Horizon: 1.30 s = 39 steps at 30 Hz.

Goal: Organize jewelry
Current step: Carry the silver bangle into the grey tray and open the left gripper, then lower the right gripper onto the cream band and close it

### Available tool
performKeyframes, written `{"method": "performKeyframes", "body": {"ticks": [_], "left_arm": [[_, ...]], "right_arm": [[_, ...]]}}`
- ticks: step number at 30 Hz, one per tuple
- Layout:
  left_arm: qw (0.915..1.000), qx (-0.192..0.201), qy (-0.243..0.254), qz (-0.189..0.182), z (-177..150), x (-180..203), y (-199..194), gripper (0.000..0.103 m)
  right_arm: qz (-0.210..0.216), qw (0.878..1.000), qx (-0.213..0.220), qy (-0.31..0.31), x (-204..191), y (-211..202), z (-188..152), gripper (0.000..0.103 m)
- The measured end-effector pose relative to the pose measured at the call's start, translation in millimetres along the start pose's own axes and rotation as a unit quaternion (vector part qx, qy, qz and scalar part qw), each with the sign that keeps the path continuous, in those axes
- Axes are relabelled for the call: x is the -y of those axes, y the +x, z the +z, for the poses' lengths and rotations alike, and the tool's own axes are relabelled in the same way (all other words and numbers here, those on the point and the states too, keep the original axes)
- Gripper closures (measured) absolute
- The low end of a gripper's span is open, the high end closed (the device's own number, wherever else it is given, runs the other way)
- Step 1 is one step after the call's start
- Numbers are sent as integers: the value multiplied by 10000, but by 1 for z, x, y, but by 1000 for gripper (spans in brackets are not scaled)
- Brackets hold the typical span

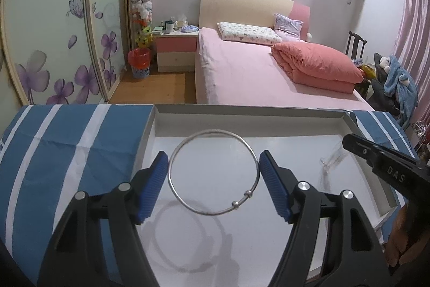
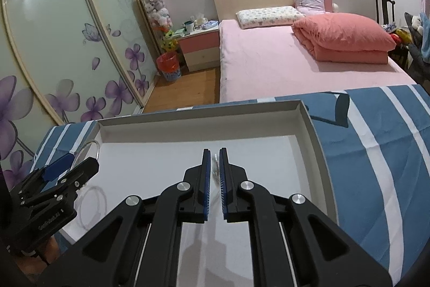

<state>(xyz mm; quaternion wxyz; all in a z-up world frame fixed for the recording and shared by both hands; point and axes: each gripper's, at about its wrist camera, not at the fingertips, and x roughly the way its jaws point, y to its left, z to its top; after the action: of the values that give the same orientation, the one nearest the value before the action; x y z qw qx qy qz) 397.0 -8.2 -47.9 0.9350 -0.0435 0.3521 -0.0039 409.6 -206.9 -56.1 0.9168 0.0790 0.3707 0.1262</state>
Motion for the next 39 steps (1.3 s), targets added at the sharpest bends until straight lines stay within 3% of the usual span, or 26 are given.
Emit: {"method": "performKeyframes", "body": {"ticks": [1, 3, 13, 21, 29, 37, 39], "left_arm": [[10000, -9, -34, -1, 0, -2, 0, 34], [10000, 37, -85, 0, 2, -4, -3, 33], [9992, 346, -216, 60, 3, -21, -43, 31], [9984, 523, -215, 6, -27, -30, -95, 31], [9974, 662, -215, -171, -83, -33, -159, 27], [9981, 590, -165, -56, -131, -32, -192, 26], [9983, 550, -168, -52, -142, -32, -198, 26]], "right_arm": [[0, 10000, -8, 11, 1, -1, 0, 86], [-1, 10000, 13, 53, 2, -3, 0, 66], [19, 9997, 240, 95, 5, -33, -2, 66], [96, 9991, 420, -29, 6, -81, -26, 66], [426, 9983, 371, -115, 0, -134, -82, 66], [602, 9978, 85, -257, -20, -170, -157, 66], [621, 9976, 30, -305, -24, -175, -172, 61]]}}
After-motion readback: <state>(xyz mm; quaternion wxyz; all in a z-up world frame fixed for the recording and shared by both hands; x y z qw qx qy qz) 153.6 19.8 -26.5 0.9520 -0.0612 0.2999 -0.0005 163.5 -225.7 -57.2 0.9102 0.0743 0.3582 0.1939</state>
